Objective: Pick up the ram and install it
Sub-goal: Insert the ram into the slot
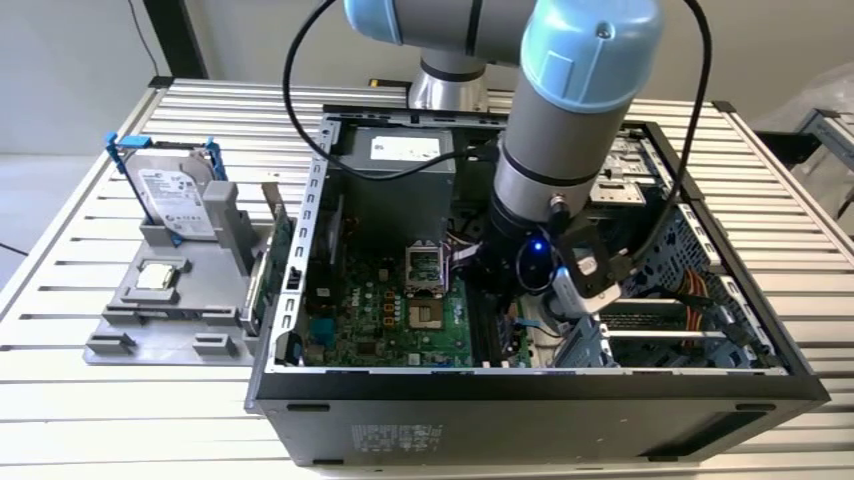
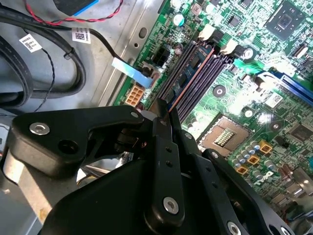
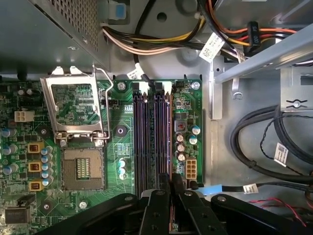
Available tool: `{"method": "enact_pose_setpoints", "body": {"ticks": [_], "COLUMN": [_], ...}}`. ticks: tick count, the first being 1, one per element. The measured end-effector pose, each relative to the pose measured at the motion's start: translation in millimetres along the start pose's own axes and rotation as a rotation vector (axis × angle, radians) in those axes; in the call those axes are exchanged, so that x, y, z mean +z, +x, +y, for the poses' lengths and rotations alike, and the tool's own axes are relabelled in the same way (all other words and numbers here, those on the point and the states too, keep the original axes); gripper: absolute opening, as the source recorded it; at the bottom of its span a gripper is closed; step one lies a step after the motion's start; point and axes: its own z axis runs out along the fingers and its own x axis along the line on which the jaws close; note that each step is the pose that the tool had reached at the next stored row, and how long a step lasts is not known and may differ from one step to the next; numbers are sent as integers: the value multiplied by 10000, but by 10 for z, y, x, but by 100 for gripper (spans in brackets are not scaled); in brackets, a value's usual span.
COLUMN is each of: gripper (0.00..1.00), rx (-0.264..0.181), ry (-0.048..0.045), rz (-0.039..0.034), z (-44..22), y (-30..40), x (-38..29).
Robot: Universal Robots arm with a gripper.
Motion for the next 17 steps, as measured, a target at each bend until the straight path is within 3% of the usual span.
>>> {"method": "enact_pose_setpoints", "body": {"ticks": [7, 17], "gripper": [0, 0], "rx": [1, 0], "ry": [2, -1], "rz": [1, 1], "z": [20, 33], "y": [4, 6], "x": [44, 50]}}
